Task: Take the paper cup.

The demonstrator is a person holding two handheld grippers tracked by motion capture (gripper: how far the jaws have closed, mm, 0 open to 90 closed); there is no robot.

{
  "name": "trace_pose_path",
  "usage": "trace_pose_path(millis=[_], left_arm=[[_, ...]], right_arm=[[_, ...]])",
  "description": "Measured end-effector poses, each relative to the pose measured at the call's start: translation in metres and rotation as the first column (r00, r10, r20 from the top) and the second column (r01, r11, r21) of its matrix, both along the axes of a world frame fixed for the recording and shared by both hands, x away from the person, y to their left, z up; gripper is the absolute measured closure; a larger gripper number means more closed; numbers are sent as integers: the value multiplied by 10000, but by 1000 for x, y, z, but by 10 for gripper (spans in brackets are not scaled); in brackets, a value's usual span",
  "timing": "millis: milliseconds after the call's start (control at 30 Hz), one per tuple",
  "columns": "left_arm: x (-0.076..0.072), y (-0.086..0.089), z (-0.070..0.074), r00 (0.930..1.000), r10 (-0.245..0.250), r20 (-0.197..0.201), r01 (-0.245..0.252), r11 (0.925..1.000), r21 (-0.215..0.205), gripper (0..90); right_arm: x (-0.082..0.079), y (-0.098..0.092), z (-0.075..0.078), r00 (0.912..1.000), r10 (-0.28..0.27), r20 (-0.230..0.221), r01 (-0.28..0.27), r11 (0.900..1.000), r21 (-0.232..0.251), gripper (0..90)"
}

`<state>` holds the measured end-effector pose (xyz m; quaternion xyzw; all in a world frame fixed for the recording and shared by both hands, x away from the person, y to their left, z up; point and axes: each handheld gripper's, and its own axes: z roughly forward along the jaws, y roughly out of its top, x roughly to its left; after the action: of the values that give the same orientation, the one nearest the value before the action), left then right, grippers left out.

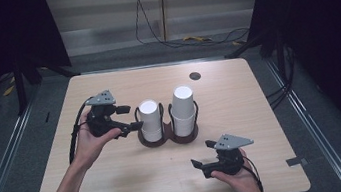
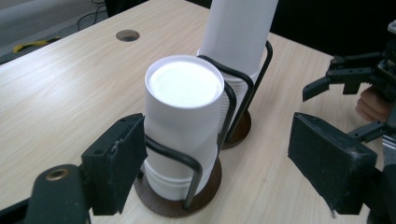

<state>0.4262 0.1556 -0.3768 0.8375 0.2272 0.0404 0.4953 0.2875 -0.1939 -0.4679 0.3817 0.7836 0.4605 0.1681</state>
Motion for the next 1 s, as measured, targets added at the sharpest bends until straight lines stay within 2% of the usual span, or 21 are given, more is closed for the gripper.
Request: trace_pose_path(millis=[33, 100, 200, 300, 467, 567, 633, 700, 767, 800, 833, 900, 1000], left_arm=[[0, 0, 0, 10000, 0, 0, 0, 10000, 0, 191], [3, -4, 0, 9999, 13, 129, -17, 9995, 310, 191], [9, -9, 0, 9979, 221, 601, -251, 9984, 506, 204], [18, -14, 2, 9989, 167, 437, -200, 9969, 763, 214], [23, -22, 4, 9998, -56, 175, 42, 9964, 843, 208], [25, -27, 6, 9998, -73, 186, 54, 9951, 984, 201], [26, -31, 7, 9996, -184, 217, 153, 9906, 1361, 203], [27, -34, 8, 9994, -291, 167, 264, 9898, 1396, 204], [28, -39, 8, 9991, -303, 295, 254, 9874, 1559, 212], [29, -41, 9, 9989, -385, 260, 333, 9836, 1770, 213], [29, -44, 10, 9983, -401, 416, 308, 9786, 2033, 218], [29, -50, 13, 9976, -440, 527, 290, 9661, 2567, 232], [33, -56, 14, 9968, -591, 543, 406, 9547, 2948, 246]], right_arm=[[0, 0, 0, 10000, 0, 0, 0, 10000, 0, 170], [0, 0, 1, 10000, 23, 66, -24, 10000, 9, 170], [0, 1, 0, 10000, 27, 19, -27, 10000, 20, 170], [0, 2, 0, 10000, 80, -18, -80, 10000, -2, 170], [0, 1, -1, 10000, 66, 5, -66, 10000, 45, 170], [0, 0, -1, 10000, 83, -10, -83, 9999, 63, 170], [-1, 0, -1, 10000, 80, -16, -80, 9999, 77, 170], [-1, -1, -1, 10000, 92, -24, -92, 9999, 76, 170], [-1, -1, -1, 9999, 112, -35, -111, 9999, 87, 169], [0, -1, -1, 10000, 76, -16, -76, 9999, 84, 170], [0, -1, -1, 9999, 108, -31, -108, 9999, 80, 169], [0, -1, -1, 9999, 101, -68, -100, 9999, 91, 169], [-1, -1, -2, 9999, 111, -57, -111, 9999, 33, 170]])
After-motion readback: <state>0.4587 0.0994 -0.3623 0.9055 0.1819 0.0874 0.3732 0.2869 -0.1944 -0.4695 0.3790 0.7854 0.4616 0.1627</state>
